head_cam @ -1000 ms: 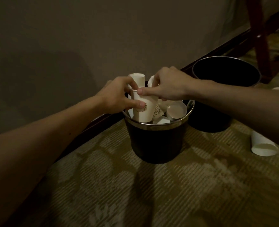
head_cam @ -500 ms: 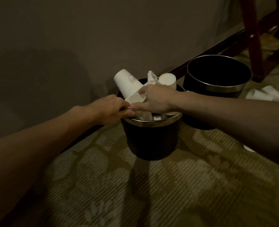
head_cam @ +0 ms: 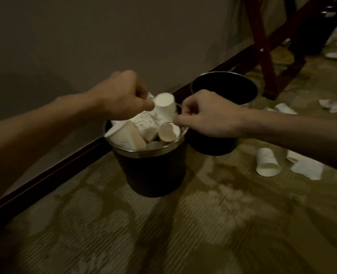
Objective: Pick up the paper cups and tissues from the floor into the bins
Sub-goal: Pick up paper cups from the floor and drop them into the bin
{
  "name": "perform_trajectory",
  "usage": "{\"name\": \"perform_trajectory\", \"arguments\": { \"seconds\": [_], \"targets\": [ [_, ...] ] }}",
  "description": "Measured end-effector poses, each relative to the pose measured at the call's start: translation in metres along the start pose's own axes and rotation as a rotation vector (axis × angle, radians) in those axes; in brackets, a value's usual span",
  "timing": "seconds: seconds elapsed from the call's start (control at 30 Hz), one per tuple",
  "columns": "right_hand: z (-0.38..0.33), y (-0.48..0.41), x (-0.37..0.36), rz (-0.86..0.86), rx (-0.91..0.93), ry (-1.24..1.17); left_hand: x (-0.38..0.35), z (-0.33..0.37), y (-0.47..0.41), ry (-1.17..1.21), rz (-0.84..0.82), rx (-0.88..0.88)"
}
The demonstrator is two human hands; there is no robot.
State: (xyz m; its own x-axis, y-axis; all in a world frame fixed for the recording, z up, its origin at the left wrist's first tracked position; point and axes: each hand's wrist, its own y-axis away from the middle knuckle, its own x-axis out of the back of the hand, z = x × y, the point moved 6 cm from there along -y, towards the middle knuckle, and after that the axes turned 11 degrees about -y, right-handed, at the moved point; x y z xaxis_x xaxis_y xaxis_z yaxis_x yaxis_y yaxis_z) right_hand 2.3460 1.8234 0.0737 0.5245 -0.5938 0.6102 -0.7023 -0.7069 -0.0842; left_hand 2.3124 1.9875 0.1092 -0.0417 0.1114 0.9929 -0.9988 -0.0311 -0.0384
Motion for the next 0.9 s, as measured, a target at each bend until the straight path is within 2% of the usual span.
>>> {"name": "perform_trajectory", "arguments": {
  "seconds": [0.13,0.23,0.3,0.4,0.5,0.6,0.73,0.9],
  "targets": [
    [0.054,0.065,0.039,0.040,-0.125,-0.041,-0.014,0.095,-0.010,-0.022,-0.011,-0.200],
    [0.122,0.119,0.073,0.175,-0.259,-0.041,-0.056,0.177,-0.016,-0.001,-0.054,-0.349],
    [0.170,0.150,0.086,0.243,-0.371,-0.089,-0.095,0.218,-0.023,0.047,-0.112,-0.370],
    [0.237,0.181,0.092,0.289,-0.507,-0.162,-0.167,0.258,-0.036,0.119,-0.263,-0.305],
    [0.288,0.199,0.094,0.374,-0.570,-0.224,-0.227,0.280,-0.054,0.241,-0.387,-0.159],
    [0.326,0.208,0.095,0.387,-0.603,-0.241,-0.267,0.298,-0.075,0.355,-0.429,-0.050],
    [0.372,0.213,0.094,0.451,-0.689,-0.389,-0.311,0.319,-0.099,0.541,-0.460,0.100],
    [0.405,0.204,0.079,0.464,-0.749,-0.749,-0.346,0.327,-0.121,0.643,-0.527,0.277]
  ]
}}
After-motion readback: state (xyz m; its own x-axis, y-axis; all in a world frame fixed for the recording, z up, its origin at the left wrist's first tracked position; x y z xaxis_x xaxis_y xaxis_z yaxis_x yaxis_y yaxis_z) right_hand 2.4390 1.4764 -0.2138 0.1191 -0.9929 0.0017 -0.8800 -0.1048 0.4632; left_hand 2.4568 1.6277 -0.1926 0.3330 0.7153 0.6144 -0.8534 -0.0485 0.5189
